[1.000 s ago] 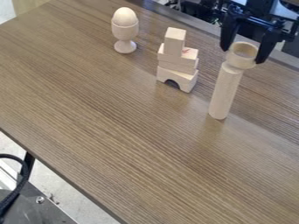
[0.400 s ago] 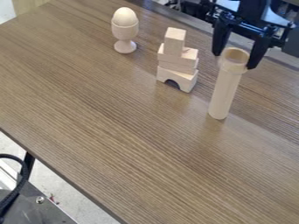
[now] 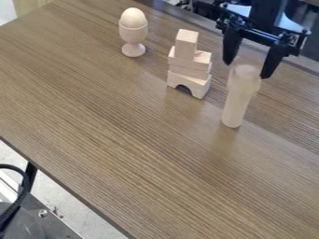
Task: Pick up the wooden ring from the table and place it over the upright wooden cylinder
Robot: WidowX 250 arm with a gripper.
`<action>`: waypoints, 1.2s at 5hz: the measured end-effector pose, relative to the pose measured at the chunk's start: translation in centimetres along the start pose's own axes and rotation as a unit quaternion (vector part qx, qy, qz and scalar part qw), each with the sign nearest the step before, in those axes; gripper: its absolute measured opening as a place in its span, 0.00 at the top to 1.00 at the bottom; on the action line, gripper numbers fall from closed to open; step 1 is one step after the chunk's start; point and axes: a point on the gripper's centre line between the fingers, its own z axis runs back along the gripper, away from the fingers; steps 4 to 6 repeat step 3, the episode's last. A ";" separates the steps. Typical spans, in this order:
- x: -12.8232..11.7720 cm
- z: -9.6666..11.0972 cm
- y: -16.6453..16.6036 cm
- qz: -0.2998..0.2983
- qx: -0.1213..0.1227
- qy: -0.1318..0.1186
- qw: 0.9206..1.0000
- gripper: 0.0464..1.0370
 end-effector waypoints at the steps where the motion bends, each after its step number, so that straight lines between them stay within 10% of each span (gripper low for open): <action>1: -0.1 0.1 0.5 0.010 0.014 0.002 1.000 0.04; 6: -0.3 0.9 0.6 0.011 0.017 0.002 1.000 0.04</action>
